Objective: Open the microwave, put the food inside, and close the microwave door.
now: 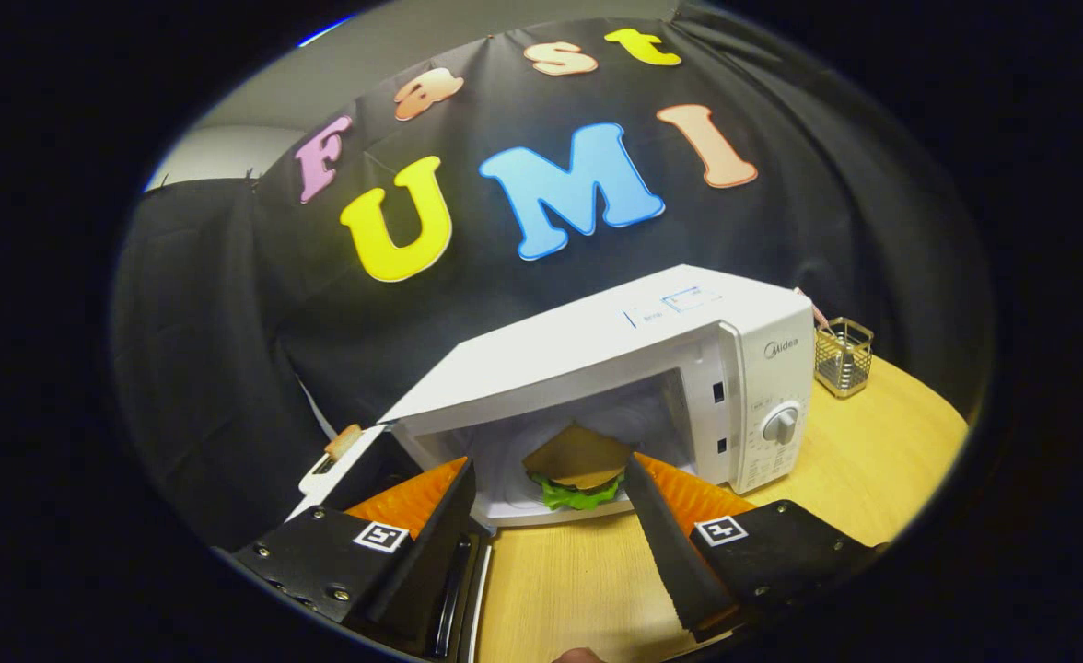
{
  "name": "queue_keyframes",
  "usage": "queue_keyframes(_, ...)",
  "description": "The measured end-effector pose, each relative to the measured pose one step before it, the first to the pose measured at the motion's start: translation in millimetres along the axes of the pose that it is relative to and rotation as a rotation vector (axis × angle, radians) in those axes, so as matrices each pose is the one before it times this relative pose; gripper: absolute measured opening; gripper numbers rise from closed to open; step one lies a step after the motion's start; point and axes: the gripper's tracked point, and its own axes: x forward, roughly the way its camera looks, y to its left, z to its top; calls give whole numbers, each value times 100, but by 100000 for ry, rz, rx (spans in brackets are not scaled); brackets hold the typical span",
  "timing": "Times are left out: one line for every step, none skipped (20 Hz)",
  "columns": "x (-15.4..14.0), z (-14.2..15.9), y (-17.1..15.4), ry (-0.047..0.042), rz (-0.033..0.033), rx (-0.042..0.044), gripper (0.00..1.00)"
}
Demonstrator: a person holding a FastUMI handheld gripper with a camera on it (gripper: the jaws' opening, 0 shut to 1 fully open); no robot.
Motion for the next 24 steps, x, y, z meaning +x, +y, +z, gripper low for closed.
queue_keyframes(-1715, 707, 788, -1115, 2550, -2495, 97)
queue_keyframes(-1241, 593, 638, -970, 2150, -1833, 97)
queue_keyframes(-1383, 404, 891, -669, 2931, -1590, 97)
queue_keyframes(-971, 283, 864, -449, 2747, -1139, 97)
queue_keyframes(-1195, 89, 848, -116, 2642, -1361, 97)
queue_keyframes(-885, 62, 896, -197, 2312, -1377, 97)
queue_keyframes(-775, 107, 897, -358, 2149, -1555, 97)
queue_keyframes(-644, 142, 842, -77, 1873, -1868, 97)
queue_keyframes(-693, -3, 1126, -101, 2804, -1979, 97)
queue_keyframes(-394, 26, 1255, -39, 3144, -1347, 97)
queue_keyframes(-421, -29, 1302, 56, 3273, -818, 97)
queue_keyframes(-311, -123, 1328, 102, 3478, -539, 97)
queue_keyframes(-238, -82, 1349, 157, 3507, -345, 97)
queue_keyframes(-113, -100, 1528, 539, 3793, -515, 97)
queue_keyframes(-150, -392, 1577, 892, 4505, -518, 97)
queue_keyframes(153, -252, 1353, 987, 3605, -394, 97)
queue_keyframes(186, -366, 1643, 949, 4742, -341, 97)
queue_keyframes(151, -416, 1534, 915, 4121, -206, 97)
queue_keyframes(275, -353, 1587, 972, 4190, -104, 97)
queue_keyframes(377, -380, 1346, 868, 3852, -280, 97)
queue_keyframes(431, -444, 1426, 1344, 4053, -619, 97)
queue_keyframes(329, -441, 1334, 968, 3555, -581, 97)
queue_keyframes(320, -390, 1174, 1193, 3242, -755, 97)
queue_keyframes(386, -284, 950, 1011, 2790, -754, 97)
